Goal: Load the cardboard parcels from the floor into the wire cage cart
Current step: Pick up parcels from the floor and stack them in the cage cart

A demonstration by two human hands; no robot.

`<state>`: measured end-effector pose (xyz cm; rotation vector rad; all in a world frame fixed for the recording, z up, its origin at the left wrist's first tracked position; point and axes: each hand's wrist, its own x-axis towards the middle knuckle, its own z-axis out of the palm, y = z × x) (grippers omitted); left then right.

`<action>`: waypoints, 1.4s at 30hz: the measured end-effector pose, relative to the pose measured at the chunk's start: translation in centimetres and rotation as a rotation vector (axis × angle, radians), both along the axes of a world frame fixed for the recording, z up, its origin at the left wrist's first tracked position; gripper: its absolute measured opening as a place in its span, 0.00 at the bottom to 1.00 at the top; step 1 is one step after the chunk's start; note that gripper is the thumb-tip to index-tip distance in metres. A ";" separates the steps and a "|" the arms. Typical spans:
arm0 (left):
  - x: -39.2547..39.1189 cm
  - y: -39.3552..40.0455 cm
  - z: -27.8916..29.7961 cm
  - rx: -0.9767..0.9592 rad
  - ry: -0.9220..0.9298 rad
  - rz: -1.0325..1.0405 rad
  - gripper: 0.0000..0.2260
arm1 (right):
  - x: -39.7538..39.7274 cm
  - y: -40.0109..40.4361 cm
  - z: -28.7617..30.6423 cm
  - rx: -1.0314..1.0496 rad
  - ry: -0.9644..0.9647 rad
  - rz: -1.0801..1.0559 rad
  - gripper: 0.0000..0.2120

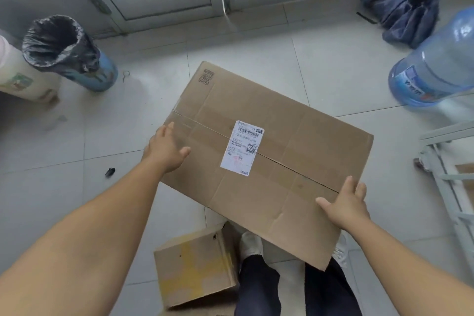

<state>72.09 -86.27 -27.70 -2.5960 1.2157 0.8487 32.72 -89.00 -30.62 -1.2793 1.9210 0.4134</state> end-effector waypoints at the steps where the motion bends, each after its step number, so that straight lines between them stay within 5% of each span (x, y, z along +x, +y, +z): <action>1: 0.4 -0.3 -0.5 -0.001 0.002 -0.008 0.39 | 0.2 0.5 -0.4 -0.003 -0.009 -0.028 0.50; 13: 4.2 -2.8 -4.4 -0.059 0.145 0.033 0.54 | 0.5 1.6 -2.0 -0.134 -0.168 -0.340 0.59; 24: 3.1 -2.7 -2.6 -0.206 0.179 0.085 0.51 | -0.2 1.5 -1.4 -0.220 -0.194 -0.437 0.61; 42: -4.2 -7.0 15.7 -0.419 0.219 0.012 0.44 | -8.5 -2.0 19.4 -0.477 -0.259 -0.467 0.60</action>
